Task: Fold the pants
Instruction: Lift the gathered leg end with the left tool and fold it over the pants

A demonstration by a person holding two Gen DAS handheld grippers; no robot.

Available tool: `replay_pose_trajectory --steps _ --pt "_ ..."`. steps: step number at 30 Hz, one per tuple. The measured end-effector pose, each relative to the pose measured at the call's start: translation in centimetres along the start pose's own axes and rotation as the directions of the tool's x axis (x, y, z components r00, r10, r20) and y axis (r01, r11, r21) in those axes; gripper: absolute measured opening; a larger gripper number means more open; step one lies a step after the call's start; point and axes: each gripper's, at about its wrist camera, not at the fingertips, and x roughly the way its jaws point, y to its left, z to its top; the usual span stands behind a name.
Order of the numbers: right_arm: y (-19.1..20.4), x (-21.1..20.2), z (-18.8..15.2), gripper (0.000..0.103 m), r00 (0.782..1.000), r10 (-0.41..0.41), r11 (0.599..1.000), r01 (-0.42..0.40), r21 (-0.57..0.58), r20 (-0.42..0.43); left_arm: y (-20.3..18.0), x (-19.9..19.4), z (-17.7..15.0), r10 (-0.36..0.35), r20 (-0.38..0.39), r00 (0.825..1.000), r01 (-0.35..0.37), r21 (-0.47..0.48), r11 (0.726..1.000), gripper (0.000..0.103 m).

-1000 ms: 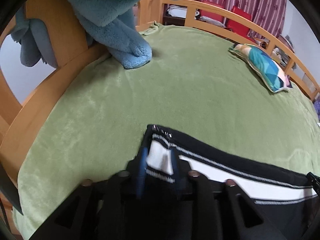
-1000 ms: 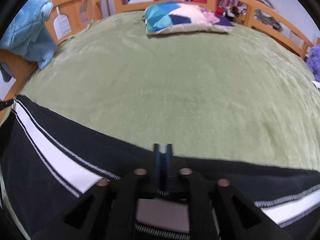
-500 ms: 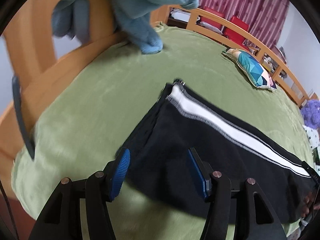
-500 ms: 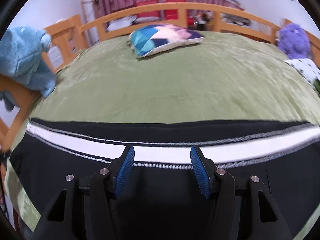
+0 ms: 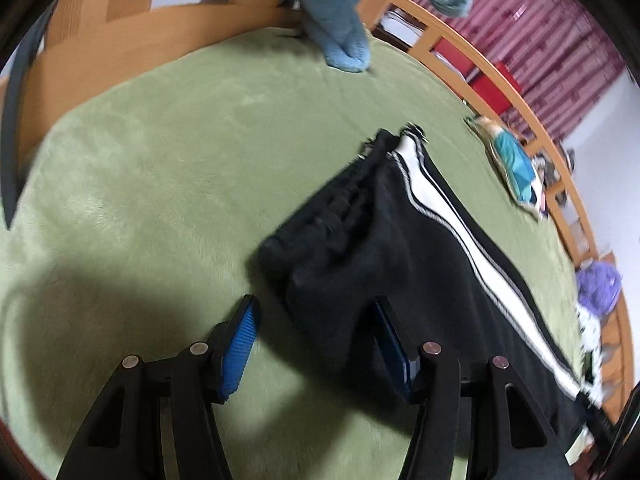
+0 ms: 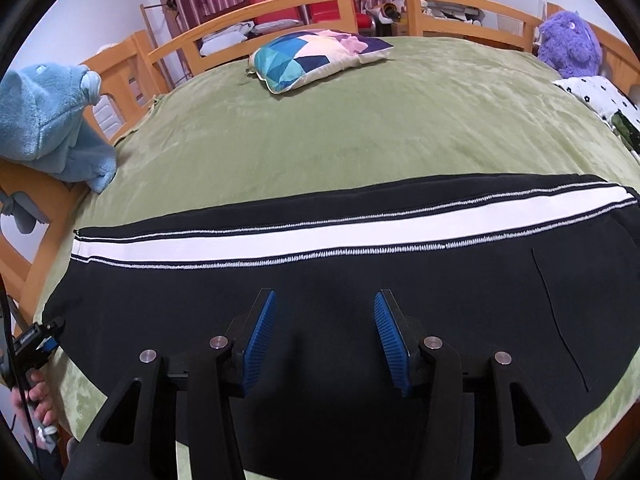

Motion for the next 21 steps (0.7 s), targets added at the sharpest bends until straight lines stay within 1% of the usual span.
replay_pose_trajectory --steps 2,4,6,7,9,10,12,15,17,19,21 --pt "0.4 0.1 -0.3 0.051 1.0 -0.01 1.0 0.01 -0.011 -0.017 0.1 0.4 0.3 -0.007 0.01 1.0 0.007 -0.019 1.0 0.055" --pt "0.8 0.1 -0.5 0.051 0.999 -0.021 0.999 0.02 -0.042 -0.035 -0.2 0.7 0.6 0.003 0.012 1.0 -0.003 -0.018 1.0 0.054" --pt "0.9 -0.2 -0.9 0.051 0.999 -0.036 0.998 0.034 -0.058 -0.03 -0.5 1.1 0.9 0.008 0.002 1.0 -0.008 -0.012 1.0 0.043" --pt "0.7 -0.4 -1.1 0.051 0.999 -0.036 0.998 0.034 -0.056 -0.027 -0.5 1.3 1.0 0.009 -0.005 1.0 -0.009 -0.016 1.0 0.041" --pt "0.4 -0.6 -1.4 0.051 0.999 -0.012 0.999 0.01 -0.045 -0.037 -0.5 1.0 1.2 -0.018 -0.014 1.0 0.018 -0.019 1.0 0.023" --pt "0.2 -0.6 -1.4 0.051 0.999 0.0 0.999 -0.002 -0.041 -0.044 -0.6 0.6 1.3 -0.042 -0.015 0.999 0.041 -0.024 0.999 0.021" --pt "-0.1 -1.0 -1.6 0.05 0.999 0.012 0.999 -0.014 -0.04 -0.043 -1.2 -0.4 1.4 -0.031 0.006 0.999 0.031 -0.003 1.0 0.021" --pt "-0.7 -2.3 -2.2 0.049 1.0 0.009 0.999 -0.01 -0.047 -0.016 -2.3 -1.5 1.6 0.03 0.03 0.999 -0.031 0.029 0.999 0.02" --pt "-1.1 -3.2 -2.4 0.049 1.0 0.011 0.999 -0.011 -0.049 0.001 -3.4 -2.5 1.5 0.054 0.056 0.997 -0.056 0.043 0.997 0.02" --pt "-2.0 -4.3 -2.8 0.049 1.0 0.007 0.999 -0.006 -0.049 0.023 -5.8 -4.0 1.4 0.086 0.093 0.992 -0.096 0.101 0.99 0.019" --pt "-2.9 -5.0 -3.2 0.049 0.999 -0.01 0.999 0.012 -0.049 0.036 -8.0 -5.4 1.3 0.09 0.117 0.989 -0.107 0.147 0.983 0.018"
